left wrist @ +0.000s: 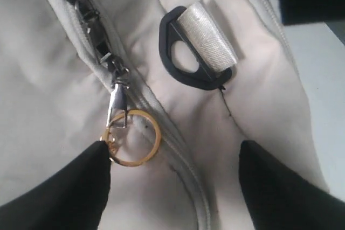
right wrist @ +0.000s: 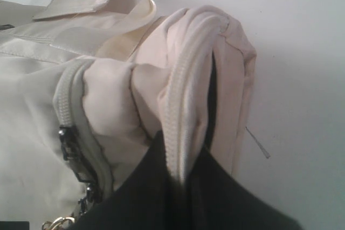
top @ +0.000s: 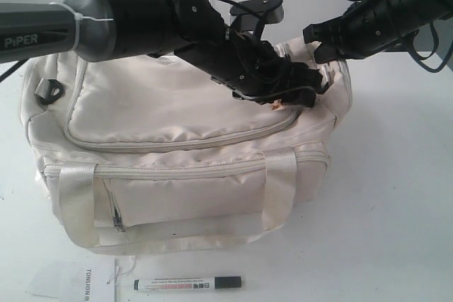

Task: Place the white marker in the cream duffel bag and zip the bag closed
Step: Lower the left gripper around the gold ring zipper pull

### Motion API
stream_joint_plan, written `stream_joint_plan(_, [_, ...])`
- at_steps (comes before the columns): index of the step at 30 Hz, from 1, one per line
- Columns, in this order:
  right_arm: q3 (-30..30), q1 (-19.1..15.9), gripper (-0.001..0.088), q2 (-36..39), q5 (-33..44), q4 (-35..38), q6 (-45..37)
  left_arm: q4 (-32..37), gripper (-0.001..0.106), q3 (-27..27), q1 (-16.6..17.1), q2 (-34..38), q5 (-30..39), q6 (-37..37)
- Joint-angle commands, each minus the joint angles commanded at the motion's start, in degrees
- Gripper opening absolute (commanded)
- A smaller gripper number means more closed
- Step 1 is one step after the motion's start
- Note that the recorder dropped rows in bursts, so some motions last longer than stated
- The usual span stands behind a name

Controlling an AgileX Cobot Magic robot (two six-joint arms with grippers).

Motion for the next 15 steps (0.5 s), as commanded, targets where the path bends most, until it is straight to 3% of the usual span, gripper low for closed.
stream_joint_plan(15, [0.0, 0.0, 0.0000, 0.0, 0.0, 0.0, 0.0, -1.0, 0.069, 0.0, 0.0, 2.3, -1.2, -0.8])
